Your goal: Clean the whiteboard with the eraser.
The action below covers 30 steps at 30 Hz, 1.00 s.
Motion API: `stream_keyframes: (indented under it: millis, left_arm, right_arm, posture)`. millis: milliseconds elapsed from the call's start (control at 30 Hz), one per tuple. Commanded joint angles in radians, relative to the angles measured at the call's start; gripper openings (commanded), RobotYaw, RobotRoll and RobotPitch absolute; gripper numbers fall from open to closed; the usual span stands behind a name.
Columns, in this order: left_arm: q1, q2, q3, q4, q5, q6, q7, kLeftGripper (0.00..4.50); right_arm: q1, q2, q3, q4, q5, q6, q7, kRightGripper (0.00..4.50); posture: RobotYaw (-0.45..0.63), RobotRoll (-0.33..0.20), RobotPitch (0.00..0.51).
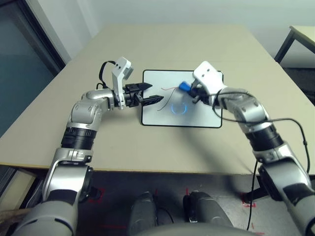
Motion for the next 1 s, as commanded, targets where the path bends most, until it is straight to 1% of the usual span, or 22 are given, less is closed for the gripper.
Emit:
stream_keyframes:
  millis: [33, 200, 267, 333, 500, 600, 700, 867, 1000]
  left_arm:
    - [0.006, 0.004, 0.000, -0.009, -0.004, 0.006, 0.001, 4.50]
    - [0.000, 0.005, 0.001, -0.004, -0.004, 0.005, 0.001, 4.50]
    - [-0.002, 0.005, 0.001, -0.002, -0.004, 0.005, 0.001, 4.50]
    - [-0.003, 0.005, 0.000, 0.000, -0.004, 0.005, 0.000, 4.50]
    - [-0.004, 0.007, 0.000, 0.001, -0.004, 0.005, -0.002, 4.50]
    - [-0.002, 0.009, 0.001, -0.003, -0.004, 0.007, -0.003, 4.50]
    - [-0.001, 0.010, 0.001, -0.007, -0.005, 0.011, -0.002, 4.50]
    - [0.002, 0.013, 0.002, -0.018, -0.008, 0.018, -0.001, 4.50]
    - [0.003, 0.016, 0.003, -0.022, -0.008, 0.023, 0.000, 4.50]
  right_arm:
    - [0.071, 0.004, 0.050, -0.050, -0.005, 0.062, 0.038, 0.60]
    - [0.177, 0.008, 0.115, -0.211, 0.003, 0.168, 0.064, 0.60]
    - [0.194, 0.011, 0.122, -0.230, 0.003, 0.185, 0.066, 0.60]
    - [0.183, 0.010, 0.111, -0.201, -0.010, 0.170, 0.057, 0.60]
    - [0.101, -0.002, 0.034, -0.052, -0.036, 0.083, 0.001, 0.60]
    - [0.085, -0.003, 0.030, -0.023, -0.036, 0.064, 0.003, 0.60]
    - [0.107, 0.008, 0.063, -0.065, -0.028, 0.083, 0.033, 0.60]
    - [0.166, 0.030, 0.141, -0.197, -0.005, 0.161, 0.089, 0.59]
    - [0.181, 0.034, 0.171, -0.240, -0.007, 0.190, 0.107, 0.59]
  posture:
    - [-0.12, 0.000, 0.053]
    - [-0.12, 0.000, 0.056]
    - [-0.12, 0.000, 0.056]
    - [-0.12, 0.000, 0.056]
    - [-0.12, 0.000, 0.056]
    - [-0.11, 0.000, 0.056]
    - [-0.11, 0.000, 0.056]
    - [-0.10, 0.000, 0.056]
    - [-0.10, 0.000, 0.056]
